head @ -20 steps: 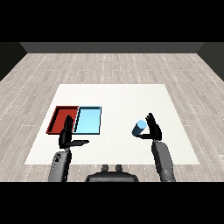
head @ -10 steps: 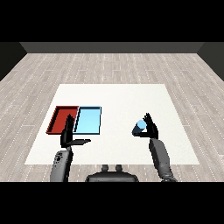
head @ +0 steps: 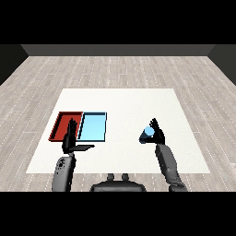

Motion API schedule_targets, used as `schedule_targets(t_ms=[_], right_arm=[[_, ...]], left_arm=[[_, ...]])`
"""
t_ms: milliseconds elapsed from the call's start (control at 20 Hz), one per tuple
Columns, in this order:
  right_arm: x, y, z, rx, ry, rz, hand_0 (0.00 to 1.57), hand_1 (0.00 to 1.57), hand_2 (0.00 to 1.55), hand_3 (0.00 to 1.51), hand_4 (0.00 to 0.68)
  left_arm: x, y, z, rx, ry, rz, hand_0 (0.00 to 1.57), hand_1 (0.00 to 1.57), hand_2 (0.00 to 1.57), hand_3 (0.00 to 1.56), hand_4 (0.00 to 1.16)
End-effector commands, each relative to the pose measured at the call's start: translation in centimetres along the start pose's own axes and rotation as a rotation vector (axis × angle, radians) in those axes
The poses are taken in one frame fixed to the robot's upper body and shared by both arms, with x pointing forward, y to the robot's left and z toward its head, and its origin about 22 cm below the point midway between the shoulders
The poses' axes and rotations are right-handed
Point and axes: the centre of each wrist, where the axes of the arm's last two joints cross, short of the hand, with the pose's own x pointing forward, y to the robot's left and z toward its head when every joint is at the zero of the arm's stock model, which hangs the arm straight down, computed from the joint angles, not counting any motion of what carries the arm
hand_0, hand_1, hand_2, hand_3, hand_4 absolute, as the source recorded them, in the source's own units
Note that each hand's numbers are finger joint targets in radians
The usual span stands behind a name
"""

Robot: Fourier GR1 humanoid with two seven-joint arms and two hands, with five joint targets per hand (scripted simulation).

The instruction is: Pick the blue can and put it in the blue box

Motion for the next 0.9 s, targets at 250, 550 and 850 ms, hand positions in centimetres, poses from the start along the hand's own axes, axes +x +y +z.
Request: schedule_targets(t_ms=[250,550,850], right_arm=[[-0.5,2.8,-1.0,-0.002,0.011,-0.033,0.00,0.00,0.00,0.00,0.000],[0.3,3.5,-2.0,0.007,0.024,0.018,0.00,0.00,0.00,0.00,0.000],[-0.9,2.5,-1.2,-0.065,0.028,0.059,0.88,0.88,1.08,0.95,0.000]], left_arm=[[0.5,-0.3,1.7,0.008,-0.017,-0.001,0.00,0.00,0.00,0.00,0.00],[-1.8,-1.1,1.0,-0.006,0.002,0.022,0.00,0.00,0.00,0.00,0.00],[1.7,-0.5,-0.2,-0.002,-0.003,0.028,0.00,0.00,0.00,0.00,0.00]])
